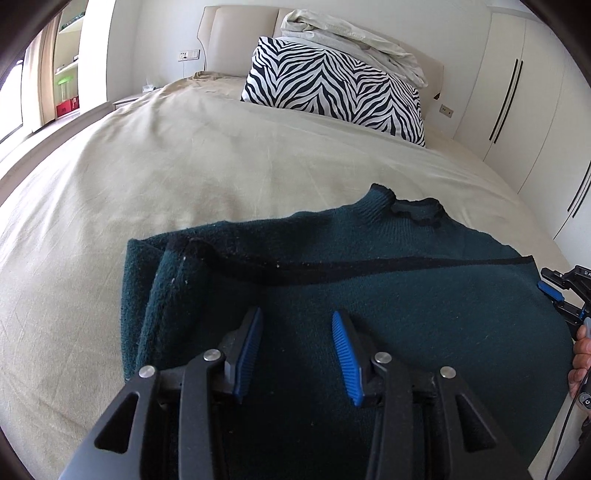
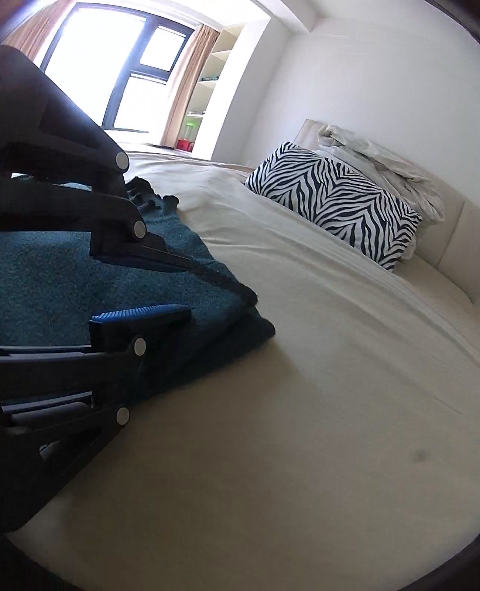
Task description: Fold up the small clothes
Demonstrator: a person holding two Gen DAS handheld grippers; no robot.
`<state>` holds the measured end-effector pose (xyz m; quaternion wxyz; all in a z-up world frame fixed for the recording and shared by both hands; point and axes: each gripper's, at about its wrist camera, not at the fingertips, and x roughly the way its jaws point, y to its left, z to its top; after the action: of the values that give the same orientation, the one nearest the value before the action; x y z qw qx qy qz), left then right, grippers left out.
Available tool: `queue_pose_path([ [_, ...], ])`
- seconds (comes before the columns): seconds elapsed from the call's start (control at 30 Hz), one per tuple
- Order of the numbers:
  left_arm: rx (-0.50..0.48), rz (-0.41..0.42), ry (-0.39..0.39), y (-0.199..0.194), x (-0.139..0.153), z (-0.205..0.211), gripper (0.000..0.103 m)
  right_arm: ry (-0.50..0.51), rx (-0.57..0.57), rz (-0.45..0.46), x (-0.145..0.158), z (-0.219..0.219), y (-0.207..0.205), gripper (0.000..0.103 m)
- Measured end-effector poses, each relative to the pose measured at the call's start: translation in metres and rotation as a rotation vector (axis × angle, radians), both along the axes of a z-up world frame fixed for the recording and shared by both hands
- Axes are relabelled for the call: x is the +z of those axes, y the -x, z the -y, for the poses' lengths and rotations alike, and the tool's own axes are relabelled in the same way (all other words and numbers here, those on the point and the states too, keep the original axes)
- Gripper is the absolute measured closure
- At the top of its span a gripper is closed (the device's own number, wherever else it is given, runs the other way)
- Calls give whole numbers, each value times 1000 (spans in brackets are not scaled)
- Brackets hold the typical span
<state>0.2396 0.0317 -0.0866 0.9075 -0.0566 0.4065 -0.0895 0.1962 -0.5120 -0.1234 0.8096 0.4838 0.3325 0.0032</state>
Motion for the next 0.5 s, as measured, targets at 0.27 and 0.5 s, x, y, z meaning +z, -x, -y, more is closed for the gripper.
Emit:
queue_pose_path([
  [0.27,44,-16,11,24,20,4,59,-72,386,83,32,-128,51,83],
  [0.5,-41,-104,177,103,18,24,50,-246,633,-11,-12,-229,76,82],
])
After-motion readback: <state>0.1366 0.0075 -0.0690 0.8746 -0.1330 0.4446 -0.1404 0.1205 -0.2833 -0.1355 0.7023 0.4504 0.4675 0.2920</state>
